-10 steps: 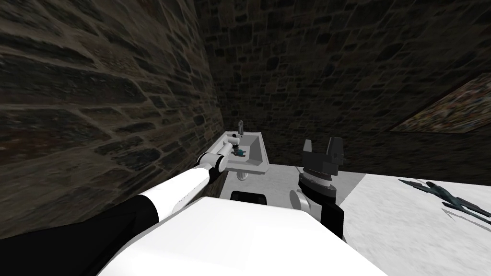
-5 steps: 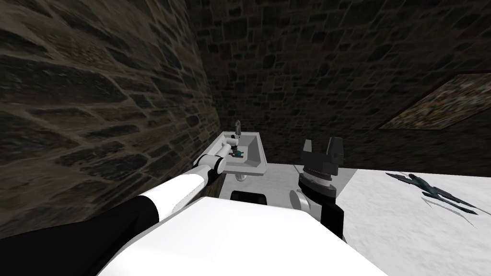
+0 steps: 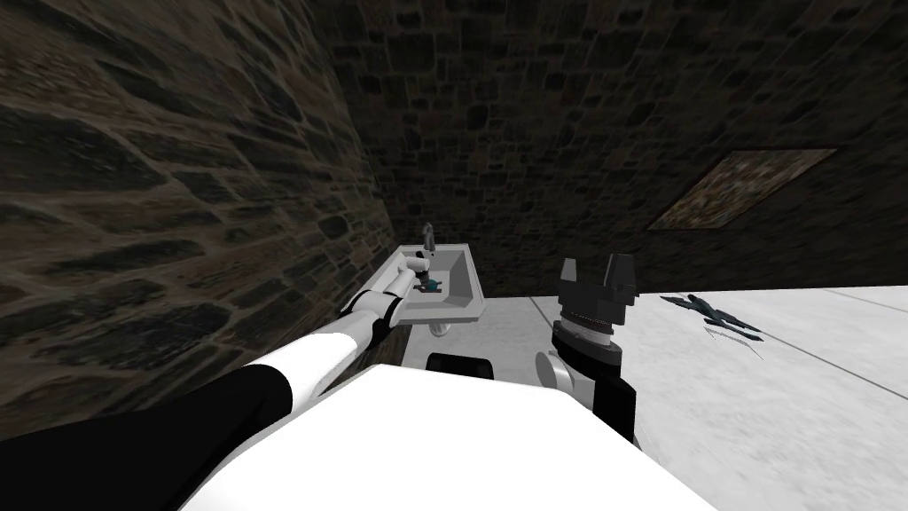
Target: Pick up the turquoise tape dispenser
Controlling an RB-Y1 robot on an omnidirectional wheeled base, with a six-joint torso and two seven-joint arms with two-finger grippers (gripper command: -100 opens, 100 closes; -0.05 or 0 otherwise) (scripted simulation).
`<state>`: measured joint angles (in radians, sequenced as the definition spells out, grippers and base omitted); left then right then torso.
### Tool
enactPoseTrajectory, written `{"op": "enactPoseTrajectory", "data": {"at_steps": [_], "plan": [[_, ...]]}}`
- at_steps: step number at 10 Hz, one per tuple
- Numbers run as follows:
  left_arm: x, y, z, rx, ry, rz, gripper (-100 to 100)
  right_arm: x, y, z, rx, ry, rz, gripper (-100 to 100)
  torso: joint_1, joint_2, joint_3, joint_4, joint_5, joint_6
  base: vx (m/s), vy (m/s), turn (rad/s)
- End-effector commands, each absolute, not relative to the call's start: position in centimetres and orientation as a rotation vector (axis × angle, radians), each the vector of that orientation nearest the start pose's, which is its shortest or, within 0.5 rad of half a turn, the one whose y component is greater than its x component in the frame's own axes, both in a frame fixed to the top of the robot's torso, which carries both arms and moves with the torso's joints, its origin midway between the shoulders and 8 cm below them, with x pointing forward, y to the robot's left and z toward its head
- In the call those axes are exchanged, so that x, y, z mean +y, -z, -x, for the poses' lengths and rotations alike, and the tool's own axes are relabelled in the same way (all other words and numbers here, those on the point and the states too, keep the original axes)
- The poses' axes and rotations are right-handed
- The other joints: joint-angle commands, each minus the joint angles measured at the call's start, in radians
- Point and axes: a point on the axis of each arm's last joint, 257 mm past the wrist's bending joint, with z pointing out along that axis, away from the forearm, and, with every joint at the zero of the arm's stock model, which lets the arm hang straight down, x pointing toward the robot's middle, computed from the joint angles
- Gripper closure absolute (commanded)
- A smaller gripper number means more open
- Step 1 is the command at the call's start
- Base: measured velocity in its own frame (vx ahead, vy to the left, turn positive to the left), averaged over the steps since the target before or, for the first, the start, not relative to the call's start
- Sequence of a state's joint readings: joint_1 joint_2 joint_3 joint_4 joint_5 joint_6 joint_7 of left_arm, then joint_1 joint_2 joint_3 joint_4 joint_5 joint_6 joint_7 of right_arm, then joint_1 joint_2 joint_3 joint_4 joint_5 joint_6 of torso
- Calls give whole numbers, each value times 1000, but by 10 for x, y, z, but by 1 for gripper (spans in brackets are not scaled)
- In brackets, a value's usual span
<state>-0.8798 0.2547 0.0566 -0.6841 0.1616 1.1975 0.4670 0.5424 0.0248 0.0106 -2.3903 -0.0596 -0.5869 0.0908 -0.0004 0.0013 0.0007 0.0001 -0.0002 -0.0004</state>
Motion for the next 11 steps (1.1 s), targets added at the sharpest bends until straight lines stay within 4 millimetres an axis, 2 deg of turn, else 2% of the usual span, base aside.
{"op": "enactPoseTrajectory", "data": {"at_steps": [1,2,3,5,6,7,11], "plan": [[272,349,-573,1549,378,2410,-100,-283,-74,-300,463,-1277,-554,0,0,0,0,0,0,0,-6,-4,-54],[283,352,-568,1530,369,2422,-100,-283,-74,-300,463,-1277,-554,0,0,0,0,0,0,-1,-3,-9,-117],[283,352,-568,1530,372,2421,-100,-283,-74,-300,463,-1277,-554,0,0,0,0,0,0,0,-2,-5,-72],[303,357,-557,1502,356,2439,-100,-283,-74,-300,463,-1277,-554,0,0,0,0,0,0,0,-4,-9,-170],[298,357,-560,1511,359,2433,-100,-283,-74,-300,463,-1277,-554,0,0,0,0,0,0,0,-3,-1,-34],[298,356,-559,1509,359,2436,100,-283,-74,-300,463,-1277,-554,0,0,0,0,0,0,-1,0,0,0],[298,357,-559,1510,357,2435,100,-283,-74,-300,463,-1277,-554,0,1,-1,-1,0,0,-1,0,0,0]]}}
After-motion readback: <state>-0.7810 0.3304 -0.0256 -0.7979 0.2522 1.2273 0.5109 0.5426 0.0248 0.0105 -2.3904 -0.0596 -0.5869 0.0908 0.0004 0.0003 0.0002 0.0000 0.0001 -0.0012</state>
